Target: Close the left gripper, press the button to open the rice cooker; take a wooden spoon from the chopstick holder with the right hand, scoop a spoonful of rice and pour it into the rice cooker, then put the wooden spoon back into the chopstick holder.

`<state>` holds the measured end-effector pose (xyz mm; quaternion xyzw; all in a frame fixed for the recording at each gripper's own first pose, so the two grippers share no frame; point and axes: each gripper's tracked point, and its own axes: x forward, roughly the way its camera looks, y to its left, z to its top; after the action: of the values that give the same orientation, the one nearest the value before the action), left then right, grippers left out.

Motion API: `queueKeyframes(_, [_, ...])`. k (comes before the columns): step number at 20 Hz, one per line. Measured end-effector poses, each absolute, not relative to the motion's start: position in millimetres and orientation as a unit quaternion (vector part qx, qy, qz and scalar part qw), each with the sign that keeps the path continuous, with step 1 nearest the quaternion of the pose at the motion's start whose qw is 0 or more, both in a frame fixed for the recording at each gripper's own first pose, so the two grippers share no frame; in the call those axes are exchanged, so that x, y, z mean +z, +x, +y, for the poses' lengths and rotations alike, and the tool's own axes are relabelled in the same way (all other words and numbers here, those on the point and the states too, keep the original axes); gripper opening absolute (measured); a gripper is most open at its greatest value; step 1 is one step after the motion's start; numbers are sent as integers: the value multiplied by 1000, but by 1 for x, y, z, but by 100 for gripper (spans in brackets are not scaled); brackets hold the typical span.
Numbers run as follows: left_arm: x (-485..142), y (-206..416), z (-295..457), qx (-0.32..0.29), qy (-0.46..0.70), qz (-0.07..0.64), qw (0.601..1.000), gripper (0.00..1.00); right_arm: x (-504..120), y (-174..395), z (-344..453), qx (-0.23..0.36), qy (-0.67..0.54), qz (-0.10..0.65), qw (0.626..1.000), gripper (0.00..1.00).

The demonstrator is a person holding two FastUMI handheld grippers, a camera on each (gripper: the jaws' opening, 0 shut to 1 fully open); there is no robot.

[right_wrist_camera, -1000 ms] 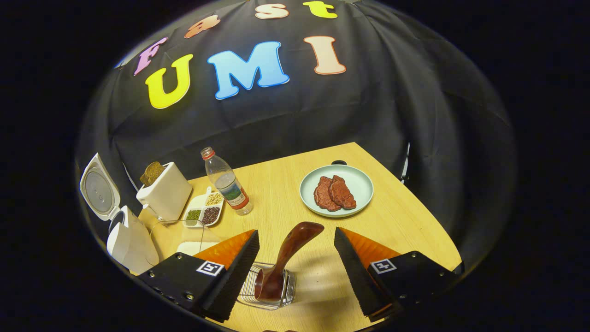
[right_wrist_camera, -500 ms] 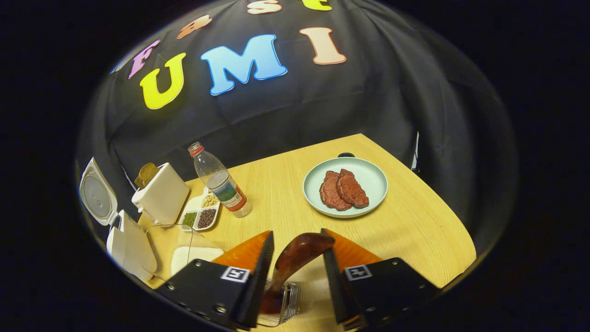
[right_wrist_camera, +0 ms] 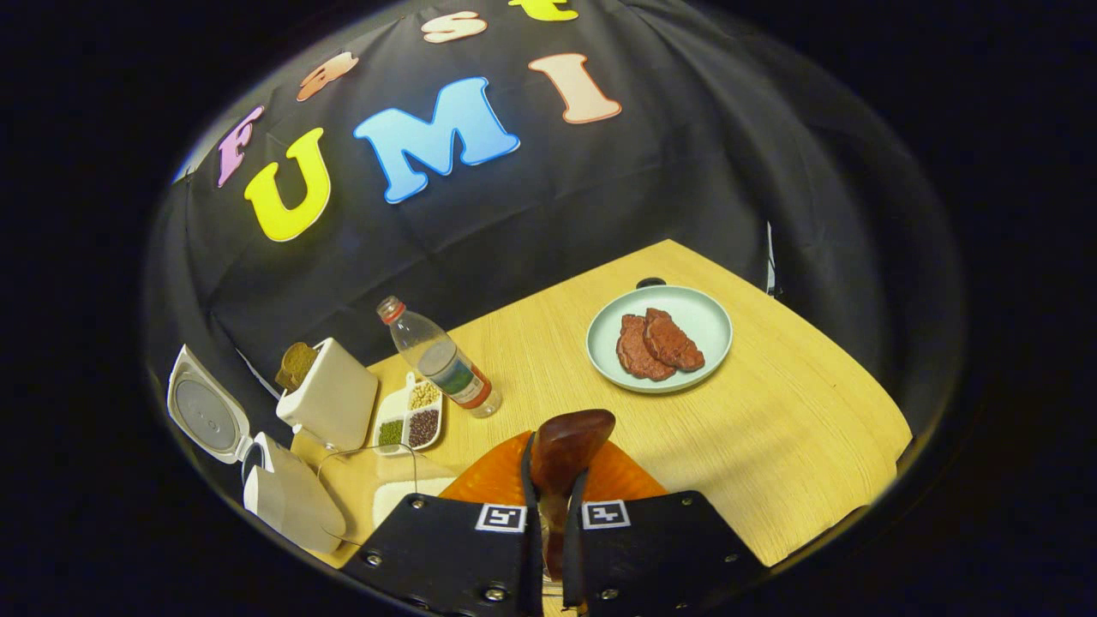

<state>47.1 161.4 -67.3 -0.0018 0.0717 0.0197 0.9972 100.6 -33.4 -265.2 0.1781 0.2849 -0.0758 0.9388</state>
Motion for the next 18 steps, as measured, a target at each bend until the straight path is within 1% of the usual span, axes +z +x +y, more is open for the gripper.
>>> queueKeyframes(1, [-72,47,162,15,-3,75,997,97,-254,100,-33,-79,174,277,942,10])
queueKeyframes(3, [-73,47,167,10,-5,73,997,96,-227,99,-32,-84,171,253,948,9])
queueKeyframes(5, [-75,48,171,7,-7,73,997,96,-199,101,-23,-73,174,227,955,10])
queueKeyframes(7, [-77,45,175,5,-4,74,997,97,-174,107,-8,-51,179,206,961,9])
queueKeyframes(9, [-78,43,181,5,-2,75,997,96,-156,113,16,-23,184,194,963,9])
queueKeyframes(10, [-78,42,183,6,-1,77,997,97,-150,117,32,-4,185,188,965,9])
queueKeyframes(11, [-80,42,186,7,1,77,997,96,-149,122,48,14,182,185,966,9])
queueKeyframes(14, [-80,37,190,9,3,80,997,97,-154,137,100,69,164,173,969,9])
queueKeyframes(18, [-85,32,195,9,-3,85,996,97,-192,148,149,100,124,192,968,9])
